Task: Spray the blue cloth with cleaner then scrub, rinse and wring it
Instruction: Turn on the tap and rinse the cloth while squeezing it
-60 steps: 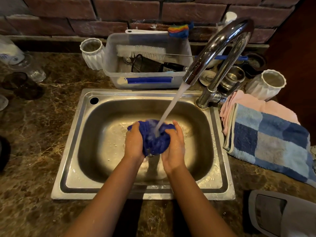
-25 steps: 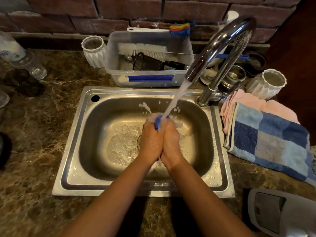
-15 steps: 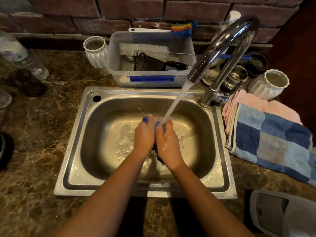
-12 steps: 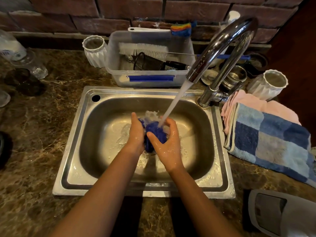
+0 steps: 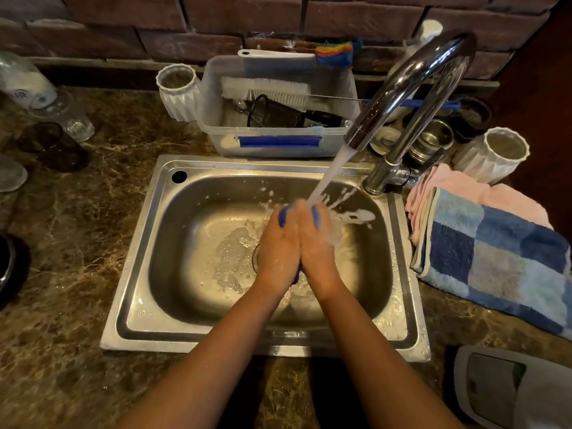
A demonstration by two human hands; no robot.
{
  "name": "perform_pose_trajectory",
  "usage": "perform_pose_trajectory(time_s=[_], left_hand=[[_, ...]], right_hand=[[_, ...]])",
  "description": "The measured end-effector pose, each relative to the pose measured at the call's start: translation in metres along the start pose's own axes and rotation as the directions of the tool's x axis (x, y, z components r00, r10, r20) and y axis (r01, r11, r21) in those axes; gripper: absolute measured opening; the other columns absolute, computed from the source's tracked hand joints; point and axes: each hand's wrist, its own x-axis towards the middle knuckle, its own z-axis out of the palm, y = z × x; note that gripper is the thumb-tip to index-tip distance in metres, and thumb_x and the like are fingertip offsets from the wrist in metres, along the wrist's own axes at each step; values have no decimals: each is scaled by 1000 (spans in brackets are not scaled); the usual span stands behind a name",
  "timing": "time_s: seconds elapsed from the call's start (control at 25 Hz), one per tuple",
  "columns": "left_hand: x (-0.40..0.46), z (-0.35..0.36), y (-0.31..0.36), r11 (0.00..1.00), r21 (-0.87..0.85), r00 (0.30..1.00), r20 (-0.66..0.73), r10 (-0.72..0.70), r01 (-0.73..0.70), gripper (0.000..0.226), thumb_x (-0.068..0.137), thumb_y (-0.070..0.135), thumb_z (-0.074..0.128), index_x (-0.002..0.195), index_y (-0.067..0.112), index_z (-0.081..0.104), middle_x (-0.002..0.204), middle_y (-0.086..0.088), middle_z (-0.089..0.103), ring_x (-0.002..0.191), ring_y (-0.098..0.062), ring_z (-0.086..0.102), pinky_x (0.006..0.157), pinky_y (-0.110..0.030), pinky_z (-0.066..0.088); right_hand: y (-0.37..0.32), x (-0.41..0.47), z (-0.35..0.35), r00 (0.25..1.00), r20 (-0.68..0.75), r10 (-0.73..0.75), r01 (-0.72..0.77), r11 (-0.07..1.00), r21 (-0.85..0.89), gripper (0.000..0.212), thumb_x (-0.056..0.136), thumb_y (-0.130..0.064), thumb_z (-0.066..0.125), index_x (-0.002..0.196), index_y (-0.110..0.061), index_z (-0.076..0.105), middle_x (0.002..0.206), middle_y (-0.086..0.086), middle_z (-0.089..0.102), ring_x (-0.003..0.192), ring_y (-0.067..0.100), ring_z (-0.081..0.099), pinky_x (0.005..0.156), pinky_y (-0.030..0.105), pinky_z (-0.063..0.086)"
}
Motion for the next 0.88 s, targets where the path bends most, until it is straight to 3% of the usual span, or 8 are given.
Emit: perform_pose_trajectory(time_s=[0.16, 0.32, 0.4, 0.48, 0.56, 0.64, 0.72, 0.88], left_hand=[[-2, 2, 0, 999, 4, 998, -37, 49, -49, 27, 90, 42, 44, 78, 26, 61, 64, -3, 64, 49, -13, 61, 44, -25, 47], [0, -3, -6, 975, 166, 988, 63, 138, -147, 15, 93, 29, 42, 90, 24, 56, 76, -1, 62, 61, -10, 62, 48, -12, 46], [6, -7, -7, 998, -39, 998, 32, 47, -45, 14, 92, 23, 43, 90, 17, 56, 81, -2, 61, 70, -12, 60, 54, -14, 47], [19, -17, -2, 873, -434, 975, 114, -190, 221, 11, 88, 14, 45, 90, 12, 55, 85, -11, 60, 72, -19, 61, 64, -27, 52], [26, -23, -3, 702, -634, 943, 154, -296, 324, 21, 89, 8, 43, 103, 13, 57, 89, -12, 61, 77, -23, 62, 69, -35, 52], [28, -23, -8, 766, -583, 962, 128, -242, 271, 32, 91, 7, 44, 121, 15, 53, 103, -10, 63, 87, -23, 65, 69, -32, 53], [22, -20, -10, 856, -500, 989, 126, -79, 133, 32, 88, 9, 53, 119, 16, 57, 106, -7, 67, 91, -20, 67, 70, -28, 55], [3, -8, -12, 950, -311, 975, 207, 84, -16, 21, 87, 30, 57, 107, 29, 63, 106, -3, 67, 98, -19, 65, 82, -35, 54]], right_hand=[[-9, 20, -4, 985, -19, 173, -173, 963, -206, 30, 90, -26, 48, 62, -20, 55, 60, -2, 56, 57, 12, 55, 53, 24, 42], [-12, 28, -8, 770, 90, 631, -614, 697, 369, 20, 85, -20, 50, 69, -12, 59, 48, 1, 62, 48, 16, 61, 48, 24, 50], [-6, 30, -17, 750, 202, 630, -632, 591, 502, 21, 85, -23, 46, 78, -9, 60, 54, 5, 67, 52, 17, 65, 55, 27, 54], [-2, 22, -26, 765, 308, 566, -643, 637, 425, 26, 86, -27, 43, 88, -11, 63, 74, 8, 72, 68, 21, 68, 66, 33, 56], [6, 6, -28, 845, 288, 452, -501, 856, 128, 22, 86, -28, 45, 98, -21, 62, 91, 6, 71, 78, 21, 69, 66, 34, 57], [11, -9, -26, 971, 96, 218, -220, 975, 9, 21, 85, -28, 55, 105, -32, 58, 100, -1, 68, 86, 16, 67, 72, 30, 57], [8, -17, -24, 997, -77, -24, 27, 999, 41, 23, 80, -30, 65, 101, -36, 59, 98, -10, 67, 89, 7, 65, 76, 25, 54], [-6, -15, -17, 986, -108, -128, 138, 986, 90, 11, 82, -33, 59, 92, -30, 63, 108, 0, 57, 95, 8, 59, 84, 30, 51]])
